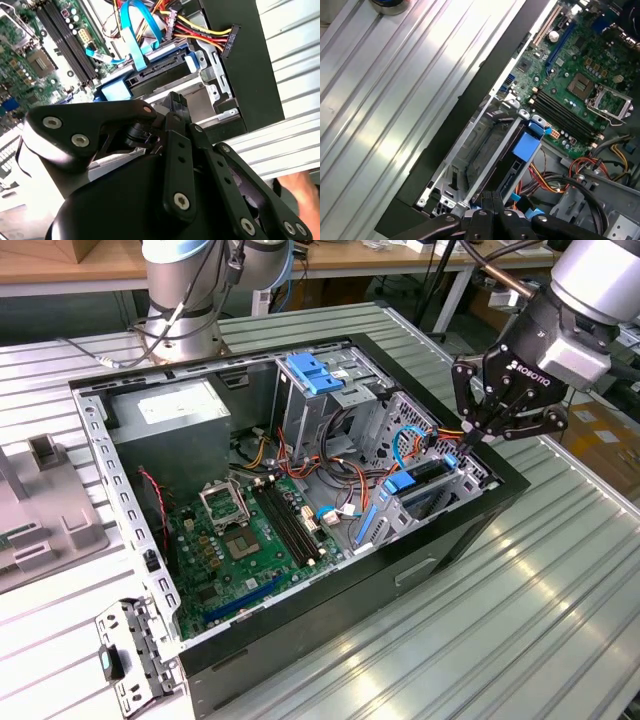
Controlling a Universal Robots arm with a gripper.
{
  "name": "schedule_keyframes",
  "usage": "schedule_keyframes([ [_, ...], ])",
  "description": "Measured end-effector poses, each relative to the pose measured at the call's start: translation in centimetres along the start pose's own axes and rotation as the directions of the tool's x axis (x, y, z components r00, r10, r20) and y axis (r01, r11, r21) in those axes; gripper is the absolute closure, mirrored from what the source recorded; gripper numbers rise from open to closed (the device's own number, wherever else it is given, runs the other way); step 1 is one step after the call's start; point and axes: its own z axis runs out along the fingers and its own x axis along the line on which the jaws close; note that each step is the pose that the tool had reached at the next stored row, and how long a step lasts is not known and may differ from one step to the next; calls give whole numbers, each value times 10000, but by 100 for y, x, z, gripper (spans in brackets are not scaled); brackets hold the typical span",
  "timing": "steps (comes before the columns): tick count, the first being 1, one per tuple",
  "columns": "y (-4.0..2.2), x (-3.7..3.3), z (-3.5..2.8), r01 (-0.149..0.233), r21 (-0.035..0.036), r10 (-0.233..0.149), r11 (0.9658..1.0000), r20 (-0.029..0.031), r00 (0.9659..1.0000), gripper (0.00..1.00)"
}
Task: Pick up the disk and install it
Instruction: 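Insert the first disk wire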
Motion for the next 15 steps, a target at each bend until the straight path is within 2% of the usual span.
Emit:
schedule_keyframes([
  [3,0,0,0,354,-34,-354,9994,-7,9994,89],
  [8,0,0,0,962,-93,-962,9953,-17,9954,89],
  [12,0,0,0,1416,-138,-1416,9898,-21,9899,89],
  [15,0,0,0,1774,-173,-1774,9840,-24,9841,89],
])
